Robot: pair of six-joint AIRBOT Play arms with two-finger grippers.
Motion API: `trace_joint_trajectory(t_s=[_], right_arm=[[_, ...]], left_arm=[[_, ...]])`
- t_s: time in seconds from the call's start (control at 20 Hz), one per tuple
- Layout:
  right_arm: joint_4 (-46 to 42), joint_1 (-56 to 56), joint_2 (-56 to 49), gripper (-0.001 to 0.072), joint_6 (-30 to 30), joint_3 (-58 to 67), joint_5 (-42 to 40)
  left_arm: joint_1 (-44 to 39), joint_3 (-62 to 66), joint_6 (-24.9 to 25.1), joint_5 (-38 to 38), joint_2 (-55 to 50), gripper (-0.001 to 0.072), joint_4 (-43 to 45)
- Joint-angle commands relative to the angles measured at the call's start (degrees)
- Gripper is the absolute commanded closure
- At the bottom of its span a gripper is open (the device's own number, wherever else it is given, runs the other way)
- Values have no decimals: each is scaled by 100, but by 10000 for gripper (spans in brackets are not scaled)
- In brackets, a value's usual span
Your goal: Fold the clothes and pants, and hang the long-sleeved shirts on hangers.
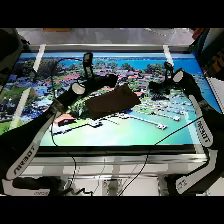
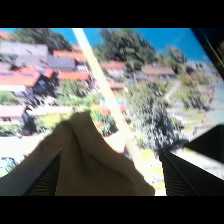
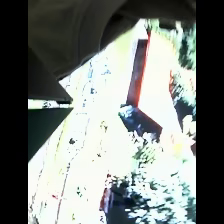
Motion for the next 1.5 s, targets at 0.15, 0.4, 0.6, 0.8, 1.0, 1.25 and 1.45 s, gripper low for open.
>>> trace_joint_trajectory(t_s=[0.15, 0.4, 0.6, 0.8, 1.0, 1.25, 1.45], right_arm=[[1681, 13, -643, 86, -50, -7, -267], [2103, -26, -743, 88, -520, 9, -275], [3032, -24, -1207, 87, -1193, 9, 457], [4089, -13, -1700, 87, -1786, 9, 1532], [4188, 234, -1781, 87, -2291, 9, 1902], [3971, 824, -1777, 336, -2352, 188, 1191], [3532, 1239, -1755, 699, -2352, 737, 824]], left_arm=[[450, 0, 2, 37, 511, -1, 7], [437, 0, 2, 35, 516, -1, 7], [437, 0, 2, 35, 518, -1, 9], [437, 0, 2, 33, 518, -1, 9], [437, 0, 2, 33, 518, -1, 7], [437, 0, 4, 26, 525, 0, 66], [452, 0, 2, -514, 688, 7, 1410]])
